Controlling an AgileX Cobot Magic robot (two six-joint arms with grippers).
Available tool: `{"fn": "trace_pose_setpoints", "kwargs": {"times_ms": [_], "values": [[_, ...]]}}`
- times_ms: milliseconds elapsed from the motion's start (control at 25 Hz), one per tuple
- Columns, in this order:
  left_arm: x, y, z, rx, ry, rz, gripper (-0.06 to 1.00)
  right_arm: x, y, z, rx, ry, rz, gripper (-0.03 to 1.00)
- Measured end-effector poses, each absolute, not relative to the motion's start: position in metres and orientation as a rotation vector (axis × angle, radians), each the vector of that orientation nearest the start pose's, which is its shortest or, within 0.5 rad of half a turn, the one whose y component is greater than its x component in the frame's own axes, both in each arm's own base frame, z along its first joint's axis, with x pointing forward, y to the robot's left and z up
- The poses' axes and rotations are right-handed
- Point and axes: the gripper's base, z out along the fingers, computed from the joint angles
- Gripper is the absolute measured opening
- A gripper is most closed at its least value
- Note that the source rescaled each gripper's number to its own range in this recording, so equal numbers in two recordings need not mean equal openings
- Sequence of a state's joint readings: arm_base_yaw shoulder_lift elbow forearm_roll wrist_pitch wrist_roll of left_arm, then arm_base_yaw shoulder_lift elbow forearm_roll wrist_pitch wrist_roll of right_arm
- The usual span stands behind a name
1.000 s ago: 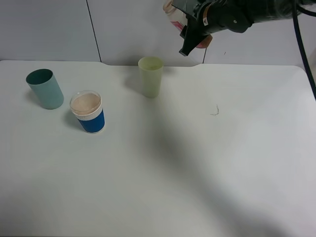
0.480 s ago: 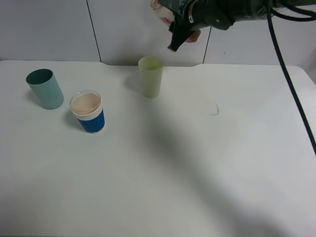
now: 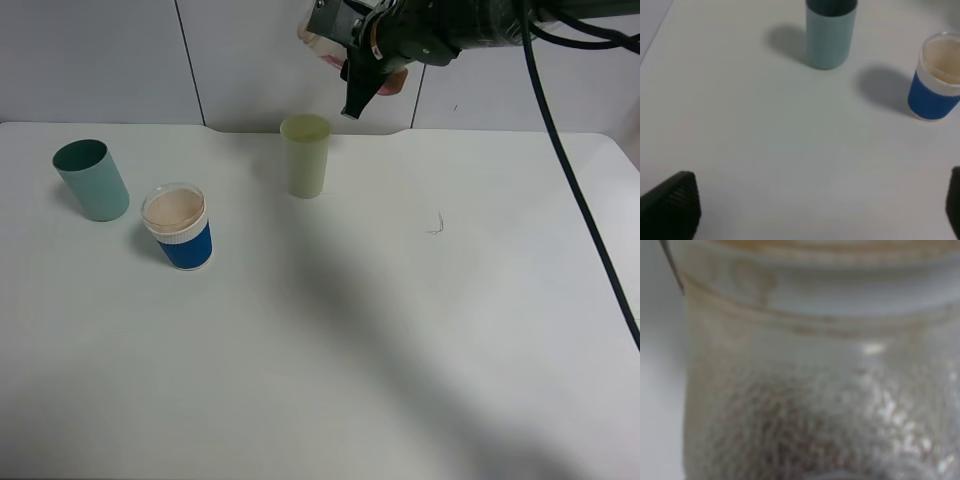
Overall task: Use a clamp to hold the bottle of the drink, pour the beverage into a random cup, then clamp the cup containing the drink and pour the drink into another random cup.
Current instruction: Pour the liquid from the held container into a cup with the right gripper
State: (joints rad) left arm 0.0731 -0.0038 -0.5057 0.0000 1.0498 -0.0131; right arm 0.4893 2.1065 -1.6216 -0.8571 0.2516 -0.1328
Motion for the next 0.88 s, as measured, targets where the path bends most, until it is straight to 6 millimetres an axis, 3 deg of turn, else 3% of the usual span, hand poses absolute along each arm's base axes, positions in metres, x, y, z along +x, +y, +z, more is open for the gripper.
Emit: {"fn": "trace_pose_setpoints", "kwargs": {"times_ms": [560, 880], "values": [[-0.0057, -0.0004, 0.2797, -0.087, 2.022, 0.038, 1.00, 0.4423, 0.2072, 0.2179, -1.400, 1.742, -0.600, 0.00], [-0.0057, -0.0004, 0.2797, -0.087, 2.022, 0.038, 1.00, 0.4338, 0.2127, 0.2113, -1.478, 1.709, -0.642, 0.00]]}}
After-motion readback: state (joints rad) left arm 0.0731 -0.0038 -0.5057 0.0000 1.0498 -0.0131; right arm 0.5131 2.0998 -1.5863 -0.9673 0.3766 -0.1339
